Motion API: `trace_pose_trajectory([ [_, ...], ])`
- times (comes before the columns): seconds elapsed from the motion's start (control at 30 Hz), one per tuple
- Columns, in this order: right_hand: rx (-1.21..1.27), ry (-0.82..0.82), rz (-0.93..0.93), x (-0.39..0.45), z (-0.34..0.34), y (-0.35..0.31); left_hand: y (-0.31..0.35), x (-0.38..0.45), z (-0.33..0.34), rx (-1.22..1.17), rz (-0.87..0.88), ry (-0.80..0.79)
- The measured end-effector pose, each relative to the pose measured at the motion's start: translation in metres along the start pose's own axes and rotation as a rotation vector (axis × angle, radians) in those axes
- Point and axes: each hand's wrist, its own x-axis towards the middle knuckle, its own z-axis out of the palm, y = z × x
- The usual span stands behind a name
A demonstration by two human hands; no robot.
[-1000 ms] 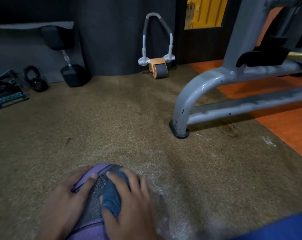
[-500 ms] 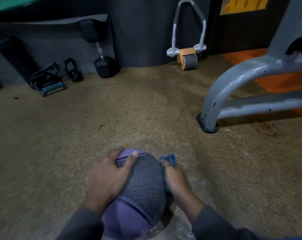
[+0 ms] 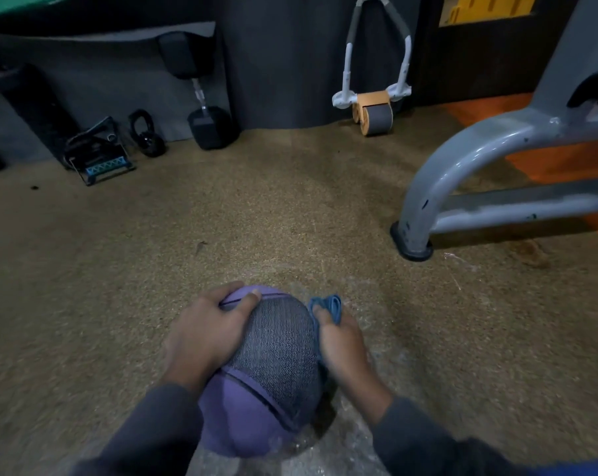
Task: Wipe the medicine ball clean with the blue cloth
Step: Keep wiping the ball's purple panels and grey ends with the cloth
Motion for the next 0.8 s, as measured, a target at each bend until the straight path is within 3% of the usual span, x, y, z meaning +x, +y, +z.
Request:
trace_pose_trajectory([
  [0.07, -0.124, 0.189, -0.314, -0.050, 0.008, 0.007, 0.001, 0.012, -0.001, -0.010, -0.028, -0.047],
  [0.17, -0.305, 0.198, -0.752, -0.098, 0.019, 0.016, 0.004, 0.022, -0.002, -0.059, -0.061, -0.076],
  [0.23, -0.232, 0.265, -0.808, -0.085, 0.020, 0.034, 0.003, 0.018, 0.000, -0.049, -0.063, -0.045],
  [0.27, -0.090, 0.309, -0.710, -0.076, 0.019, 0.041, 0.002, 0.013, 0.002, -0.037, -0.059, -0.009],
  [0.33, 0.270, 0.312, -0.272, -0.065, 0.020, 0.049, 0.000, 0.003, 0.005, -0.009, -0.076, 0.057],
  [0.4, 0.530, 0.194, 0.264, -0.057, 0.026, 0.060, -0.001, -0.002, 0.007, -0.006, -0.099, 0.077],
  [0.5, 0.742, 0.007, 0.713, -0.062, 0.022, 0.048, -0.002, 0.001, 0.005, -0.018, -0.091, 0.019],
  [0.57, 0.859, -0.063, 0.821, -0.067, 0.016, 0.037, 0.003, 0.004, 0.002, 0.009, -0.073, -0.015],
  [0.63, 0.938, -0.082, 0.814, -0.064, 0.010, 0.034, 0.013, 0.001, 0.003, 0.119, -0.045, -0.034],
  [0.8, 1.050, 0.047, 0.780, -0.055, -0.012, 0.028, 0.045, -0.011, 0.028, 0.319, 0.102, -0.039],
])
